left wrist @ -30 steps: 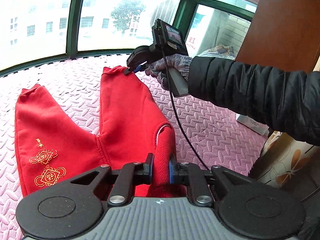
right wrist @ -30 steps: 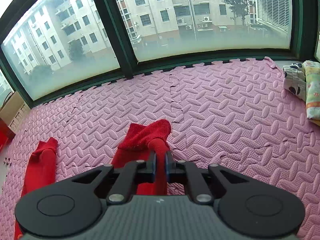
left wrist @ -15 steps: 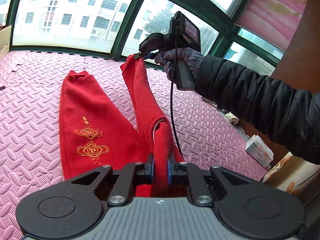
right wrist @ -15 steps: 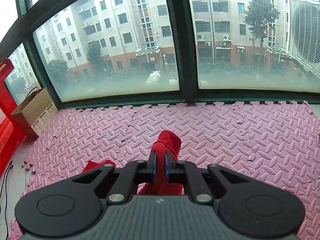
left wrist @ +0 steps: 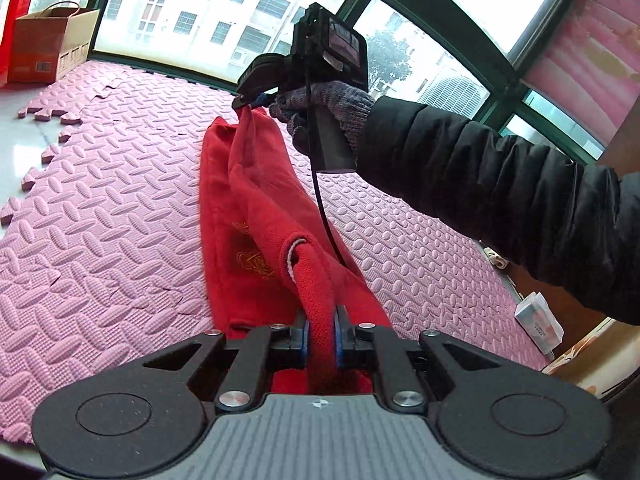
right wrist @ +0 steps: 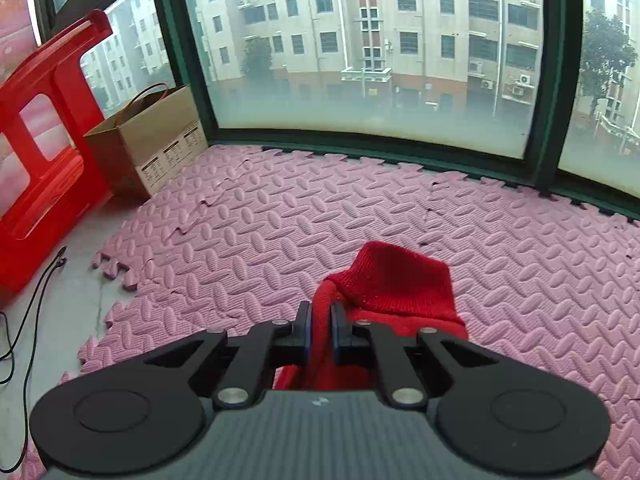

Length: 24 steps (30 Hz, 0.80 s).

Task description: Fold clothes

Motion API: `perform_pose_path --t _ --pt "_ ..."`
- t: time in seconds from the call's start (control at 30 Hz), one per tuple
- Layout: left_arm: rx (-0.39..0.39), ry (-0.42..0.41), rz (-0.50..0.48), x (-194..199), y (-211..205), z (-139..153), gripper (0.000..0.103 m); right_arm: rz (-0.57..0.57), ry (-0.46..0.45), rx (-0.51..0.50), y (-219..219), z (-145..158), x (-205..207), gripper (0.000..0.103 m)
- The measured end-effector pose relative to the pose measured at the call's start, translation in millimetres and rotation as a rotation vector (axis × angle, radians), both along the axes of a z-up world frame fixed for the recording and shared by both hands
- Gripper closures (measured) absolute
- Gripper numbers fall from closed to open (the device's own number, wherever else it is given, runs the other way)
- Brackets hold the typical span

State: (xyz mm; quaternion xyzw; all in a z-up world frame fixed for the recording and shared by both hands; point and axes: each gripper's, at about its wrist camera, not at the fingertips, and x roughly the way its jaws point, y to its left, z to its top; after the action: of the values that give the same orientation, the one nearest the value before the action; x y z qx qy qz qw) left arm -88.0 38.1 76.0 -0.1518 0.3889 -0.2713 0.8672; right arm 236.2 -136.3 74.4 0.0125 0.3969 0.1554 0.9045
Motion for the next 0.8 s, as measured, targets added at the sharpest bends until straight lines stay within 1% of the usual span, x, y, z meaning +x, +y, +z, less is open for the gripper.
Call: perform_pose_path --t 0.03,0.07,0.1,0.13,0.3,0.37,0.4,0.43,0.57,0.63,0.7,0.73,0.8 --pt "0.001 0.004 0.004 -1 2 -1 0.09 0.003 0.0 0.005 2 -1 -1 0.093" --pt "0.002 0.006 0.007 -2 4 -2 0.09 0.011 0.005 0.015 3 -2 -2 0.087" --pt "0.004 0.009 0.01 -3 7 -3 0.09 0.045 0.029 0.044 3 0 -2 0.087" --pt "0.004 0.009 0.01 -4 8 -4 0.09 0.047 0.023 0.048 0 3 -4 0.086" --pt "0.013 0.006 -0.009 -4 10 -4 0.089 0.07 0.012 -0.015 -15 17 -9 0.083" --pt "0.018 -0.004 -0.017 -5 11 -2 0.088 0.081 0.024 -0.055 -26 16 -14 0.083" --pt "0.019 -0.01 -0.019 -6 13 -1 0.085 0.085 0.035 -0.07 -31 15 -16 0.082" --pt "0.022 -0.017 -0.021 -6 14 1 0.085 0.09 0.042 -0.084 -36 13 -19 0.082" --pt "0.036 -0.035 -0.02 -7 18 9 0.082 0.112 0.06 -0.127 -52 10 -33 0.075" --pt "0.046 -0.049 -0.021 -6 18 14 0.082 0.125 0.064 -0.136 -59 10 -40 0.075" --pt "0.056 -0.065 -0.022 -2 15 18 0.082 0.143 0.067 -0.145 -64 11 -47 0.071" --pt "0.062 -0.071 -0.02 1 13 20 0.082 0.151 0.064 -0.147 -67 12 -52 0.067" --pt "0.074 -0.085 -0.014 8 9 23 0.081 0.171 0.062 -0.153 -72 14 -62 0.067"
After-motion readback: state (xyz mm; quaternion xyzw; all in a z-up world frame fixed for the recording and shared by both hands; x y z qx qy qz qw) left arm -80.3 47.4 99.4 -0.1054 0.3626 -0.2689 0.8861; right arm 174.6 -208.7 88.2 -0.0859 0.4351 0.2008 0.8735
